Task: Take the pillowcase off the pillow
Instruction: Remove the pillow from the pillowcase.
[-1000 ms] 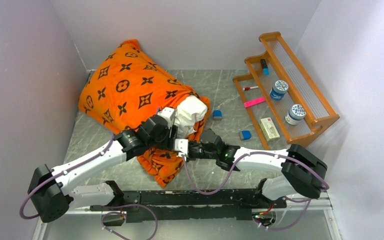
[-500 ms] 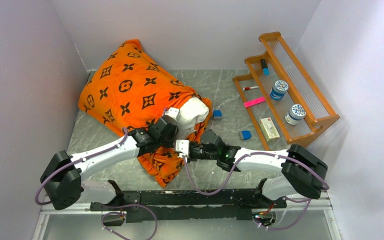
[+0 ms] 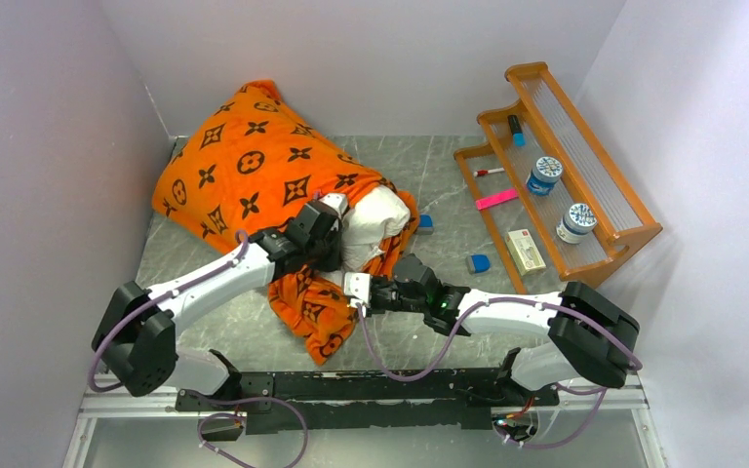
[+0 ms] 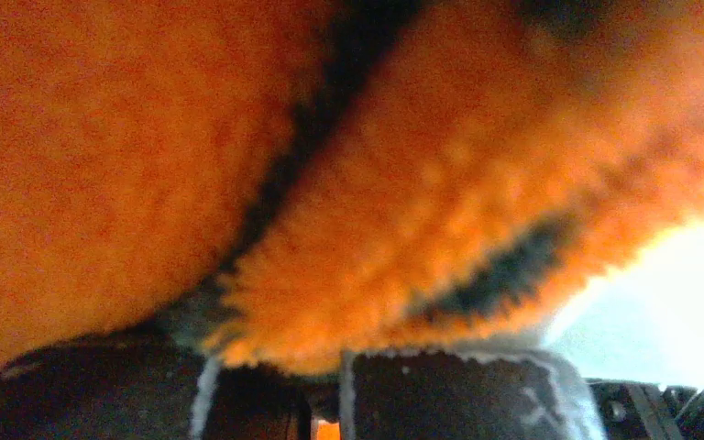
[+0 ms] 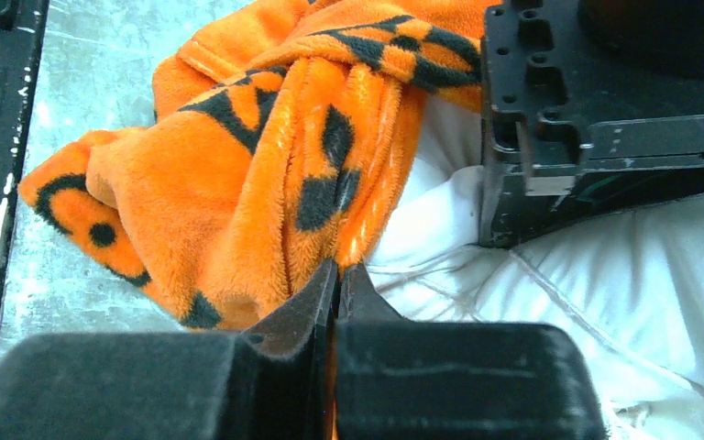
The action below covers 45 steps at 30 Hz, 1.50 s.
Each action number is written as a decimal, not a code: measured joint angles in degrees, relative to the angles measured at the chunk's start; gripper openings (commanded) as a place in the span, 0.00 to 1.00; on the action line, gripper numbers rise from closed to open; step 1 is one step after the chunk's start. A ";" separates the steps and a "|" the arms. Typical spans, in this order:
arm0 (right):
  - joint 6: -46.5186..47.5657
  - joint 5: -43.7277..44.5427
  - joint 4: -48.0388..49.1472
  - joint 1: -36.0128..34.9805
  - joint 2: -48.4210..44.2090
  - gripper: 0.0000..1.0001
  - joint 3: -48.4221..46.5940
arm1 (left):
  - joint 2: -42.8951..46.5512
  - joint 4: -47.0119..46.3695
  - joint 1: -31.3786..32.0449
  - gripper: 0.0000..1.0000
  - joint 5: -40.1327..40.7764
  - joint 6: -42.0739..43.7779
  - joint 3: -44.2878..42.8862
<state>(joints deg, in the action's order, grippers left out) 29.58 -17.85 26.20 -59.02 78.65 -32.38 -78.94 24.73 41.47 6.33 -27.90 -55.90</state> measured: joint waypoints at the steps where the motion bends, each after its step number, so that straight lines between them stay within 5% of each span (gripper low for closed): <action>1: 0.02 0.02 0.00 0.00 0.00 0.00 0.00 | -0.46 0.02 -0.59 0.05 -0.85 -0.44 -0.39; 15: 1.99 5.95 -0.42 -0.02 -1.03 0.00 0.24 | -9.44 1.79 -5.27 0.05 -8.57 -4.33 -12.28; 32: 1.68 11.47 4.20 -0.11 -3.30 0.00 3.17 | -19.45 17.25 -8.63 0.05 -13.33 -2.71 -31.12; 35: 1.42 12.96 6.01 -0.42 -3.74 0.00 4.07 | -19.21 16.04 -8.94 0.05 -15.39 -2.58 -30.49; 39: 0.87 13.62 7.58 -1.18 -3.69 0.00 5.25 | -12.66 5.70 -9.07 0.05 -16.81 -2.54 -19.30; 45: 0.00 13.00 10.97 -3.26 -2.93 0.00 6.64 | -0.26 -3.50 -4.26 0.35 -10.82 -0.42 -5.09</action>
<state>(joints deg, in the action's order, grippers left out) 29.58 -4.84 37.17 -62.28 75.72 -25.74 -79.20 21.23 37.21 -4.49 -28.32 -60.99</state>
